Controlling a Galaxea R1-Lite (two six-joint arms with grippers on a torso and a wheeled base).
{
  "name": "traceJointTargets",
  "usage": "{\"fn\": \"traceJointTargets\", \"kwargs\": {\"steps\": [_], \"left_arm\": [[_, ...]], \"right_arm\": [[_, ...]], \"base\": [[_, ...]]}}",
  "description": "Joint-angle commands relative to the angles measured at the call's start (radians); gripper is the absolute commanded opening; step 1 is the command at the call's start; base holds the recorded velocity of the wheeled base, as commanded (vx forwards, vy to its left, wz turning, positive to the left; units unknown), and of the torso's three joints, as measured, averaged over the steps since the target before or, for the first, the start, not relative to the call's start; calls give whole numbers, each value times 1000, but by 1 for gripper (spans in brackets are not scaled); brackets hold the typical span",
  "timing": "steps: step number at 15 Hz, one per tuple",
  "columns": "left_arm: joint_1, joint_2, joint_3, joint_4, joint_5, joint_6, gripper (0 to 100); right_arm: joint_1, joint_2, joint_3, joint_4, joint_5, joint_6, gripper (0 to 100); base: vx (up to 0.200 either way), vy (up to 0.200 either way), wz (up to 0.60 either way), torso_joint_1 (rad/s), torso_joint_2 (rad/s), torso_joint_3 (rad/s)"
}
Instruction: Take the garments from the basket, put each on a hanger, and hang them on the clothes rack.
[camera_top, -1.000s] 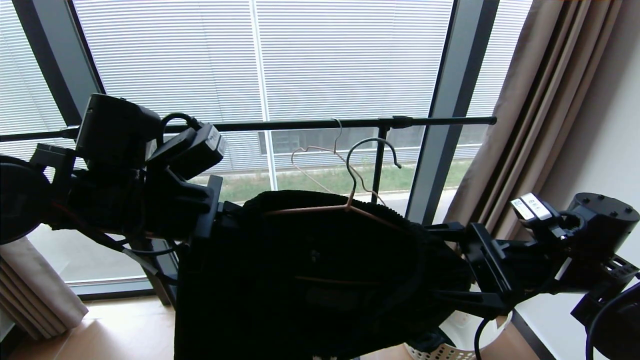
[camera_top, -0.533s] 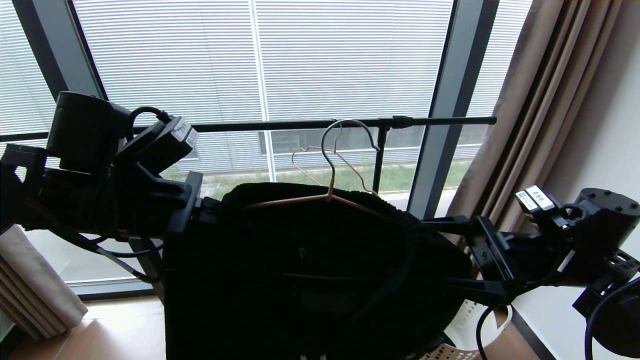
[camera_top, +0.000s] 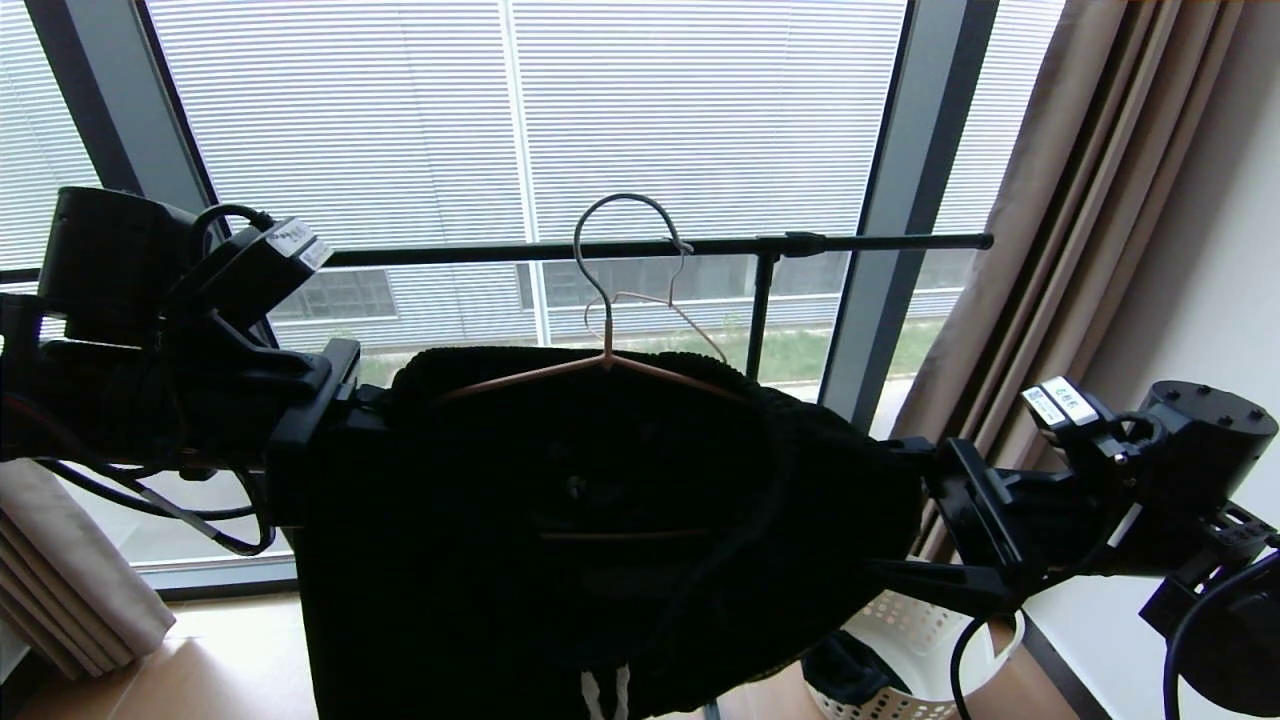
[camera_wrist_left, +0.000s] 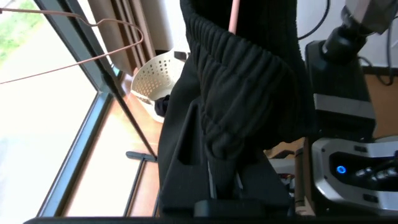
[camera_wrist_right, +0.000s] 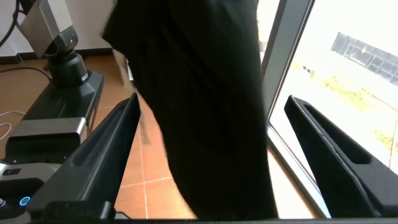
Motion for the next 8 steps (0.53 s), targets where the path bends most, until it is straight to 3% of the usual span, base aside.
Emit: {"fn": "traceJointTargets", "kwargs": {"steps": [1, 4, 6, 8], "left_arm": [[11, 1, -5, -4, -4, -8, 0], [14, 0, -5, -31, -5, -43, 0], [29, 0, -4, -96, -7, -109, 0], [35, 1, -4, -126, -68, -155, 0]], "right_arm": [[0, 28, -3, -2, 0, -1, 100], [0, 54, -14, -2, 0, -1, 100], [0, 71, -14, -2, -1, -4, 100], [-1, 94, -17, -3, -3, -7, 100]], "base": [[0, 0, 0, 0, 0, 0], [0, 0, 0, 0, 0, 0], [0, 0, 0, 0, 0, 0], [0, 0, 0, 0, 0, 0]]}}
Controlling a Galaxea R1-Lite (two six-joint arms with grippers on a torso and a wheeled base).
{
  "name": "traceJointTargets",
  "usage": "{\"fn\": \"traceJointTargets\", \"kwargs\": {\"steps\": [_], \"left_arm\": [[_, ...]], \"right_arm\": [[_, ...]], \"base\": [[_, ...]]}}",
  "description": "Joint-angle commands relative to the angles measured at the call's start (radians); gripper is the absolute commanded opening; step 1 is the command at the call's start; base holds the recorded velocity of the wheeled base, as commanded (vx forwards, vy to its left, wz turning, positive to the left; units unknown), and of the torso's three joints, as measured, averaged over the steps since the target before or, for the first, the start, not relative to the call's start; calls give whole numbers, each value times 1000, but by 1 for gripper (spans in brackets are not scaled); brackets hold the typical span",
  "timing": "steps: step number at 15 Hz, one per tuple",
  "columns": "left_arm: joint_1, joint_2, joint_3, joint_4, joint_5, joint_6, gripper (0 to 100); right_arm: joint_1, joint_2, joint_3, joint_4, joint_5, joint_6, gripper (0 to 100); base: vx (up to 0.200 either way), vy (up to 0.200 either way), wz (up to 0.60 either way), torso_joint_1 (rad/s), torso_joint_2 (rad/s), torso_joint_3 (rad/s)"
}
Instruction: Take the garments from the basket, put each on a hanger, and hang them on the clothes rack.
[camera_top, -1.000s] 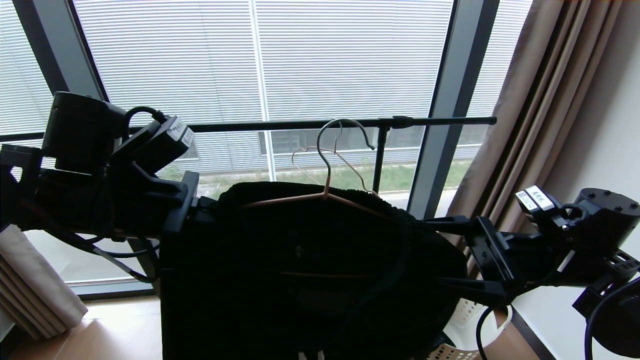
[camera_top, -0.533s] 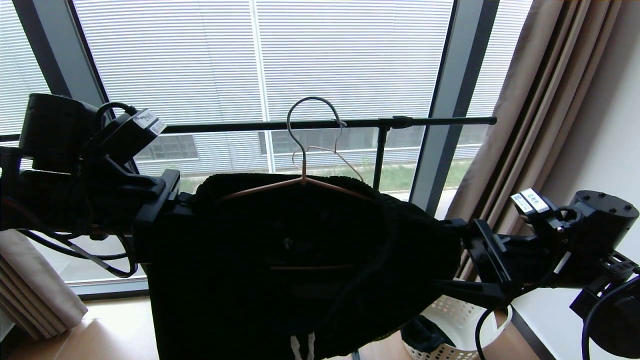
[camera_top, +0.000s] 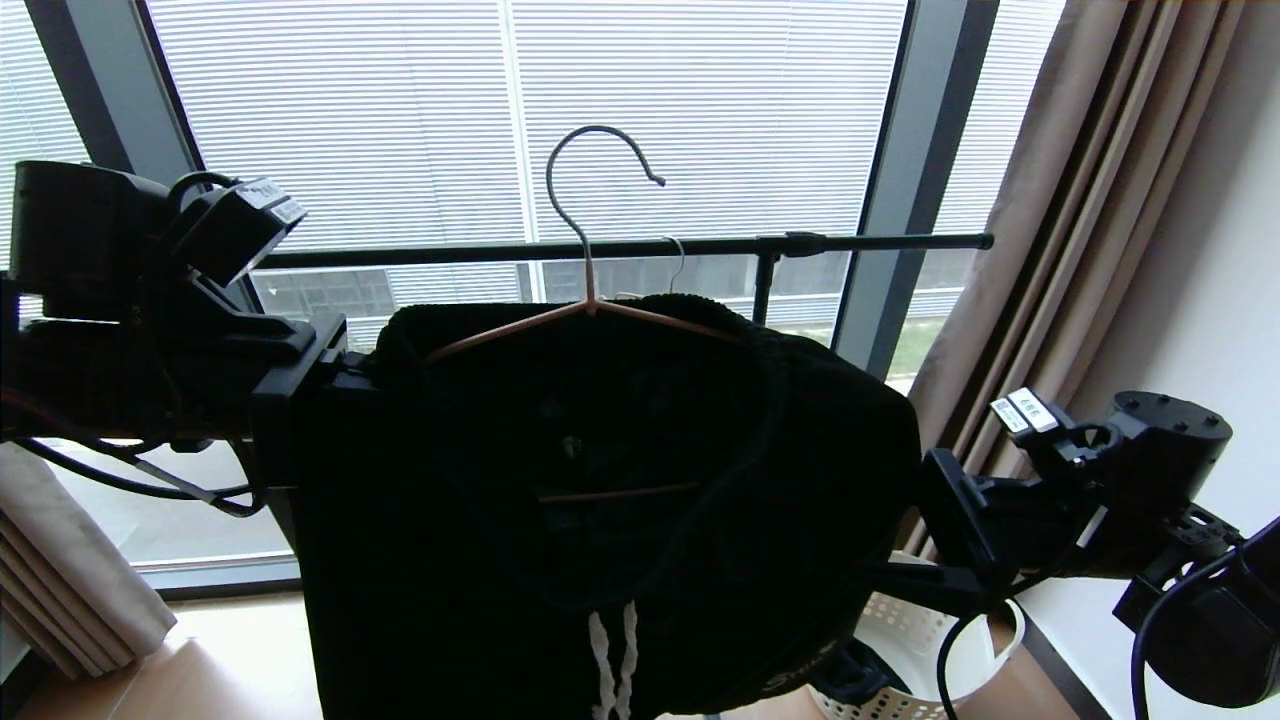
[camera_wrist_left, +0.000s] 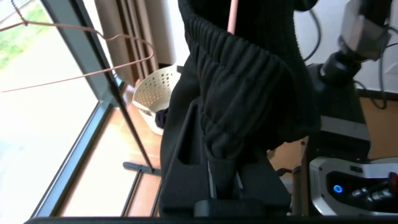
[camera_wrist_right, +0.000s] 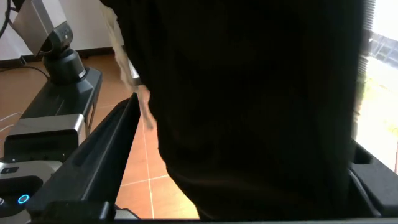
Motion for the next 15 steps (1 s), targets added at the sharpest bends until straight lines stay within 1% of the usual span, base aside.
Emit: {"fn": "traceJointTargets", "kwargs": {"steps": [1, 6, 9, 10, 12, 15], "left_arm": [[14, 2, 0, -15, -29, -18, 0], [35, 2, 8, -22, -32, -23, 0], [35, 3, 8, -22, -32, -23, 0], [35, 3, 9, -22, -32, -23, 0], [37, 3, 14, -22, -32, -23, 0], [58, 0, 17, -22, -32, -23, 0]], "right_arm": [[0, 41, -10, -1, -1, -2, 100], [-29, 121, -53, 1, -1, -2, 100], [-35, 139, -71, 2, -1, 1, 100], [-36, 148, -74, 1, -1, 1, 0], [-49, 156, -86, 2, -1, 1, 0], [-102, 156, -112, 4, -1, 7, 0]], "base": [[0, 0, 0, 0, 0, 0], [0, 0, 0, 0, 0, 0], [0, 0, 0, 0, 0, 0], [0, 0, 0, 0, 0, 0], [0, 0, 0, 0, 0, 0], [0, 0, 0, 0, 0, 0]]}}
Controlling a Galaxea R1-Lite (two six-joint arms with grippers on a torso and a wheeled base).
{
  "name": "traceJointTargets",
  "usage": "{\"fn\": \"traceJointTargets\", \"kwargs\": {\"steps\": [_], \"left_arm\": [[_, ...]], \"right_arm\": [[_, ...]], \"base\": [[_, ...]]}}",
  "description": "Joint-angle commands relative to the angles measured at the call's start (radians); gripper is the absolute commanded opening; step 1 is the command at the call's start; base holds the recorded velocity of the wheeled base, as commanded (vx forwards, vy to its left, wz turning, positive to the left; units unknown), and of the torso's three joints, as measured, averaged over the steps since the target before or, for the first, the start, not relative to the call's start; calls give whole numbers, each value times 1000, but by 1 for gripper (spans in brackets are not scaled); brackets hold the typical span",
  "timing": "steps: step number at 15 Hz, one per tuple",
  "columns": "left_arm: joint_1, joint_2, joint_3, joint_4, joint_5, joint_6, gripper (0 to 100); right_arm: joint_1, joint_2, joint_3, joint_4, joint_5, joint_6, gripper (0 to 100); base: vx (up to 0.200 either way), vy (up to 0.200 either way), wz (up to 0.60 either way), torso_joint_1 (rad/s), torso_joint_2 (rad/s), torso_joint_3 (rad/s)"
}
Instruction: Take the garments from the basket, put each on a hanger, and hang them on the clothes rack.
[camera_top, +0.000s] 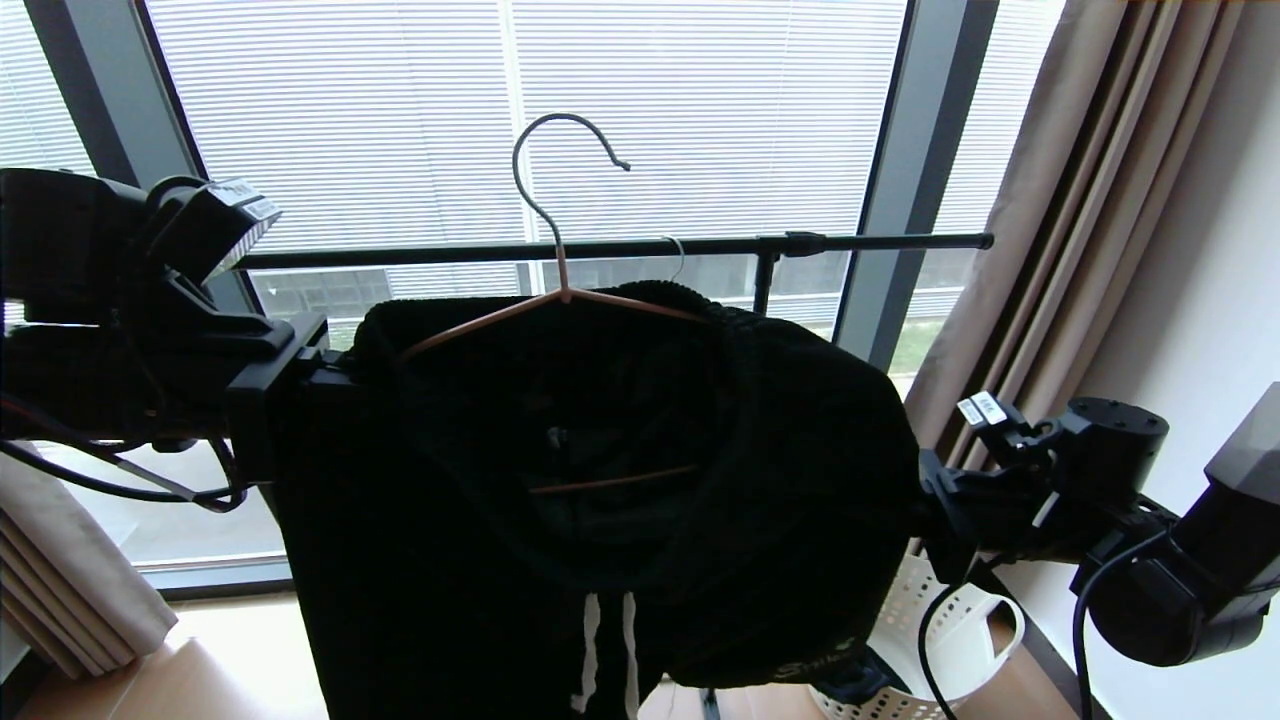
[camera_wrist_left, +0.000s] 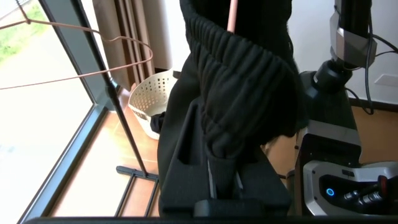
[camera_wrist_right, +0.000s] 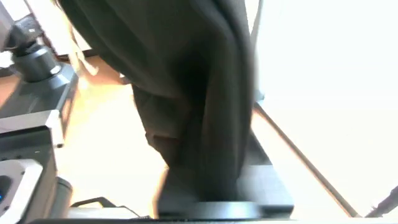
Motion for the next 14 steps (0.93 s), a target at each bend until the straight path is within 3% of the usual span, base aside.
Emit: {"fn": "traceJointTargets", "kwargs": {"steps": [1, 12, 13, 14], "left_arm": [[14, 0, 1, 0, 1, 1, 0], [37, 4, 14, -9, 1, 4, 0], [37, 6, 19, -20, 1, 4, 0], [38, 4, 22, -24, 1, 4, 0]], "right_arm": [[-30, 6, -17, -1, 0, 8, 0], [-45, 40, -37, 4, 0, 38, 0], [-44, 40, -31, 2, -1, 41, 100], [-41, 38, -29, 2, -1, 40, 100]], "base": [[0, 0, 0, 0, 0, 0], [0, 0, 0, 0, 0, 0], [0, 0, 0, 0, 0, 0], [0, 0, 0, 0, 0, 0]]}}
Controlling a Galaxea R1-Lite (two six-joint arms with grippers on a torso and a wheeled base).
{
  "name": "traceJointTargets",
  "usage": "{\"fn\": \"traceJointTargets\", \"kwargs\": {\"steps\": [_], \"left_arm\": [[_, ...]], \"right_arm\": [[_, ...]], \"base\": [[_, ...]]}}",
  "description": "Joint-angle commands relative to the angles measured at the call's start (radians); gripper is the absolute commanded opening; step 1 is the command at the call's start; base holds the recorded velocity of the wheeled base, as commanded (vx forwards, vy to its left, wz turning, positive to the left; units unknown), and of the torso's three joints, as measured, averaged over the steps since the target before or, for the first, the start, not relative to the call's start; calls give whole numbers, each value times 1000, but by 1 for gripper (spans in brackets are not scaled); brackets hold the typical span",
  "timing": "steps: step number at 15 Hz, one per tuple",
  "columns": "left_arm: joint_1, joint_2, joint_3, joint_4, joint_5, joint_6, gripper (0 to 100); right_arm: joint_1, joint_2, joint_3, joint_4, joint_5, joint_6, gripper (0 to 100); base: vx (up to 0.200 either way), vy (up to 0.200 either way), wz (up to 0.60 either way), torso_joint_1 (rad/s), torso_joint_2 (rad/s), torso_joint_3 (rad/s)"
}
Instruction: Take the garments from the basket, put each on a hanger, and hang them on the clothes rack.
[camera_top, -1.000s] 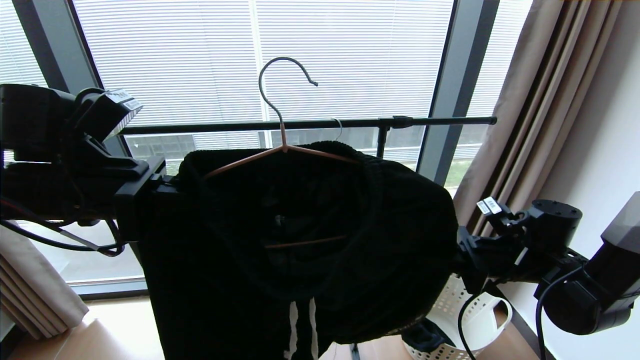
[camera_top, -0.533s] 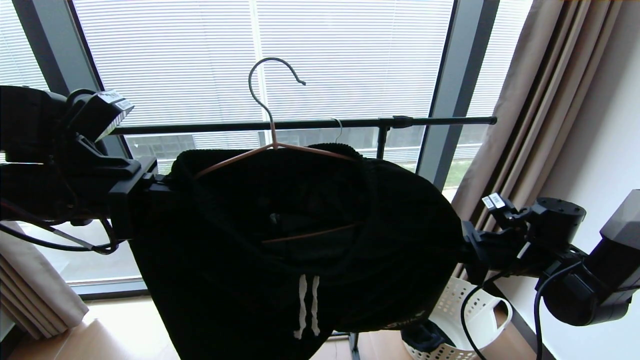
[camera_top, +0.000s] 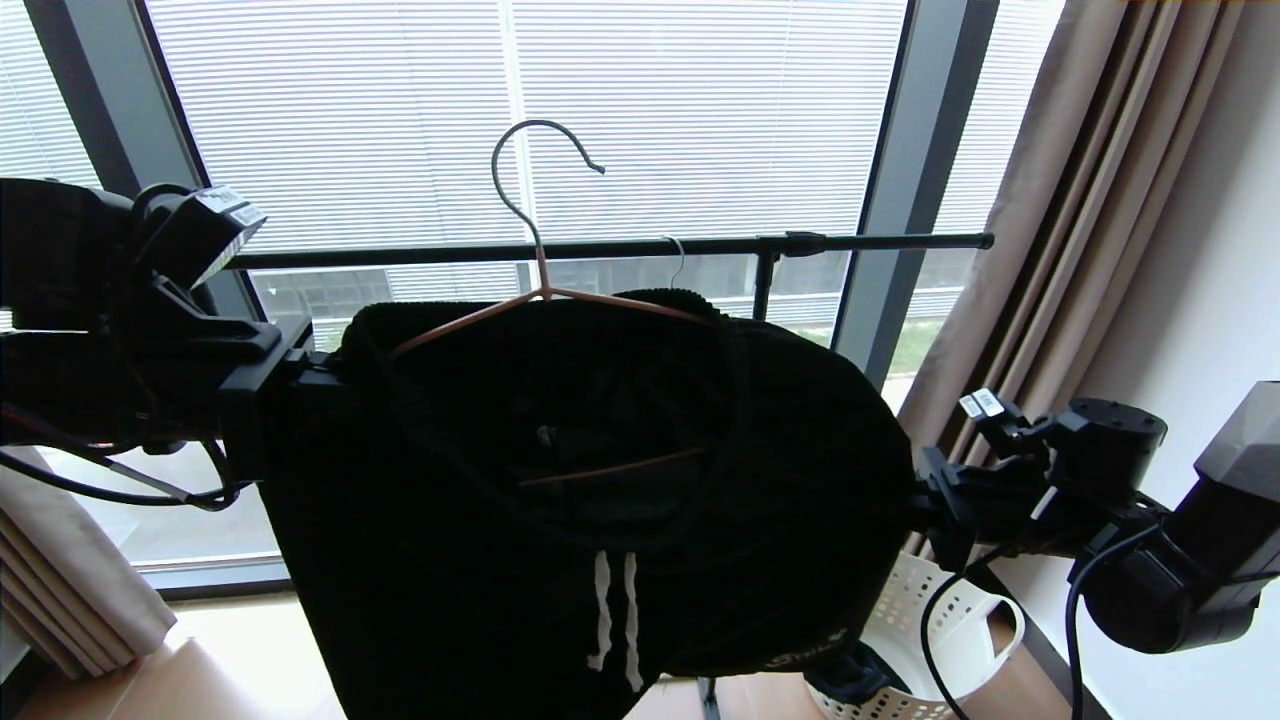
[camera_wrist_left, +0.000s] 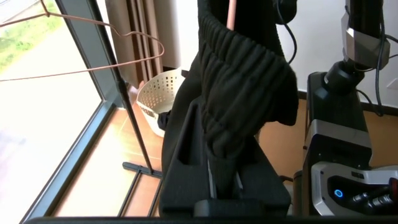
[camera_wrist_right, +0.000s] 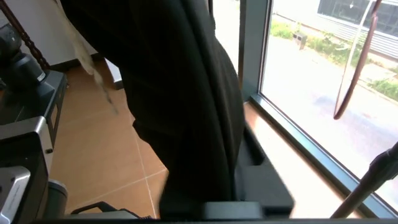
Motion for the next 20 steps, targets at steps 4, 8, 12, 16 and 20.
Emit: {"fn": "traceJointTargets", "kwargs": {"steps": [4, 8, 12, 16, 20], "left_arm": [[60, -24, 47, -3, 0, 0, 0], [140, -97, 134, -3, 0, -6, 0], [183, -155, 188, 0, 2, -8, 0], [203, -163, 192, 3, 9, -38, 0], [201, -172, 182, -5, 141, -127, 0]], "right_arm": [[32, -36, 33, -4, 0, -101, 100], [72, -157, 84, -4, -43, -127, 100], [137, -200, 105, -4, -304, -348, 100], [270, -240, 53, 8, -665, -237, 100], [305, -287, -30, 151, -780, -141, 100]], "base": [[0, 0, 0, 0, 0, 0], [0, 0, 0, 0, 0, 0], [0, 0, 0, 0, 0, 0], [0, 0, 0, 0, 0, 0], [0, 0, 0, 0, 0, 0]]}}
